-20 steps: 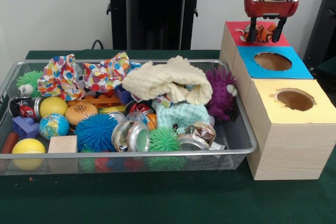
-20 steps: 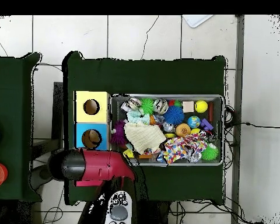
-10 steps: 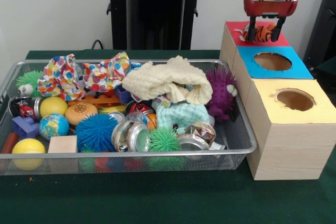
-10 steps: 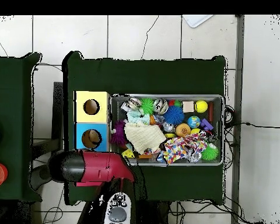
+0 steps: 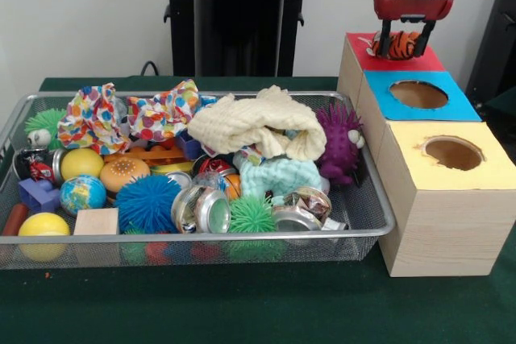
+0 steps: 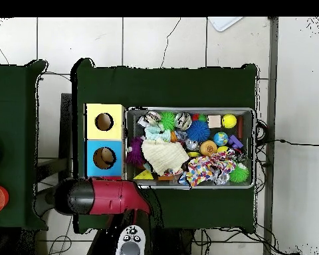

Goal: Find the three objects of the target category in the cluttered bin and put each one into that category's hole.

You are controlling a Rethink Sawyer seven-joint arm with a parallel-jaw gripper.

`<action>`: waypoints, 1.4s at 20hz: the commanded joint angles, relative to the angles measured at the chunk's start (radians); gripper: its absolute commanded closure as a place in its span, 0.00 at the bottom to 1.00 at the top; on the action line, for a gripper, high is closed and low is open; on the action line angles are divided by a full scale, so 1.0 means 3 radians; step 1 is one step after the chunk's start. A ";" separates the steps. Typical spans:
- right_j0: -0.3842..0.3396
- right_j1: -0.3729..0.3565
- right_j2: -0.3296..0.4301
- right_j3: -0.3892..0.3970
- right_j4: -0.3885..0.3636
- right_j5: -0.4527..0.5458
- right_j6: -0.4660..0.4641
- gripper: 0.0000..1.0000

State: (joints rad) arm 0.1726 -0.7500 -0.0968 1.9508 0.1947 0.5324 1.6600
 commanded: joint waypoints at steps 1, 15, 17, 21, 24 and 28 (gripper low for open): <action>-0.0073 0.0132 0.0021 0.0076 0.0237 0.0269 0.0914 0.00; -0.0178 0.0382 -0.0021 -0.0281 0.0251 0.0457 0.0781 0.00; -0.0191 0.0408 -0.0035 -0.0352 0.0237 0.0511 0.0773 0.00; -0.0169 0.0238 -0.0033 -0.0234 0.0243 0.0630 0.0780 0.00; -0.0146 0.0054 -0.0056 -0.0162 0.0227 0.0826 0.0779 0.00; -0.0115 -0.0306 -0.0106 -0.0036 0.0177 0.1237 0.0738 0.00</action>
State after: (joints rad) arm 0.1529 -0.7412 -0.1117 1.9097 0.2405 0.6940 1.6607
